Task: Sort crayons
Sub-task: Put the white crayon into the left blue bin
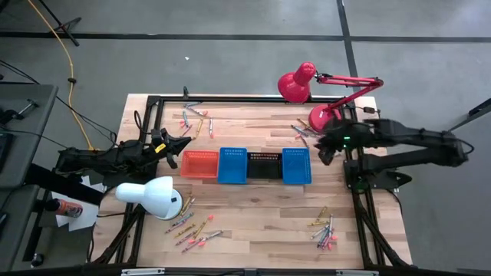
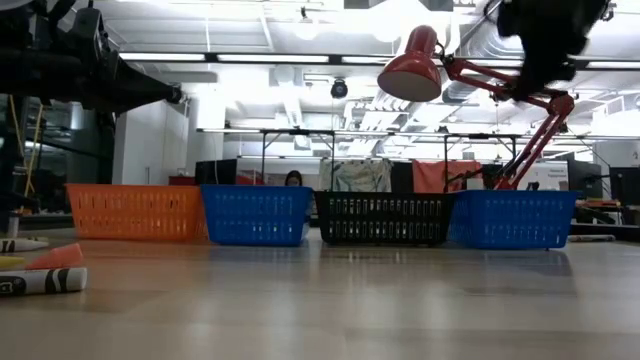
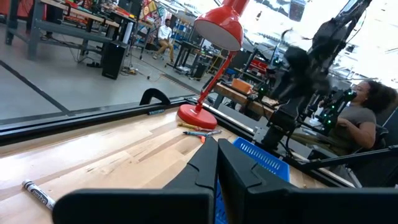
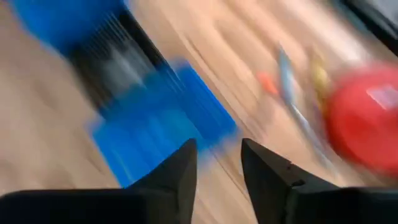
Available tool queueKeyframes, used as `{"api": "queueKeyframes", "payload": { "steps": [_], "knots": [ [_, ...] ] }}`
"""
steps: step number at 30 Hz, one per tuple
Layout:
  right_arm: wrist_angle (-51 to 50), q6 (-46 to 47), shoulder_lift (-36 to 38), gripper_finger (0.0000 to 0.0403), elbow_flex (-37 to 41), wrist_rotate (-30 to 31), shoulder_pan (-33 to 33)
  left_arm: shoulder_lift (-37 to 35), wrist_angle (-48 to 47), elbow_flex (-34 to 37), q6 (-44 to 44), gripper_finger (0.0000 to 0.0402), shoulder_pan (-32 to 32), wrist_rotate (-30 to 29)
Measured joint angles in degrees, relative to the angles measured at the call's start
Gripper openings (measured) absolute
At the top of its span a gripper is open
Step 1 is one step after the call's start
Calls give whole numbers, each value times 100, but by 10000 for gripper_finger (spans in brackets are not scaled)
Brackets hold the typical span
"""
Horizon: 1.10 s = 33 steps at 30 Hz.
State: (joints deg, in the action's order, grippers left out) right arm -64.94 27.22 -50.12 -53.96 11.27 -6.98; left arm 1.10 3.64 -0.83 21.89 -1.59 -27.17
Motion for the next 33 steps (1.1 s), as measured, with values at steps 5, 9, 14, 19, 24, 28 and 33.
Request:
{"api": "queueKeyframes", "payload": {
  "steps": [5, 9, 14, 19, 24, 28, 33],
  "knots": [
    [-2010, -465, -1384, 153, -438, -85, -198, 1, 2, 0, 2, 1, 1, -1],
    [-2202, -1529, -2162, 164, -142, -352, -424, 1, 2, 0, 0, 1, -1, -1],
    [-1874, -2751, -2856, 165, 259, -230, -687, 0, 0, 1, 2, 1, -1, -1],
    [-1264, -3571, -3146, 165, 562, -174, -876, 1, 1, -1, 1, 1, -1, -1],
    [-812, -4255, -3148, 165, 976, -125, -972, 0, 1, 1, 0, 1, 1, 0],
    [-448, -4705, -3079, 165, 1420, -125, -1029, 0, 0, 0, 0, 1, -1, -1],
    [-11, -4935, -3079, 165, 1659, -60, -1029, 0, 1, -1, 1, 1, -1, 1]
  ]
}}
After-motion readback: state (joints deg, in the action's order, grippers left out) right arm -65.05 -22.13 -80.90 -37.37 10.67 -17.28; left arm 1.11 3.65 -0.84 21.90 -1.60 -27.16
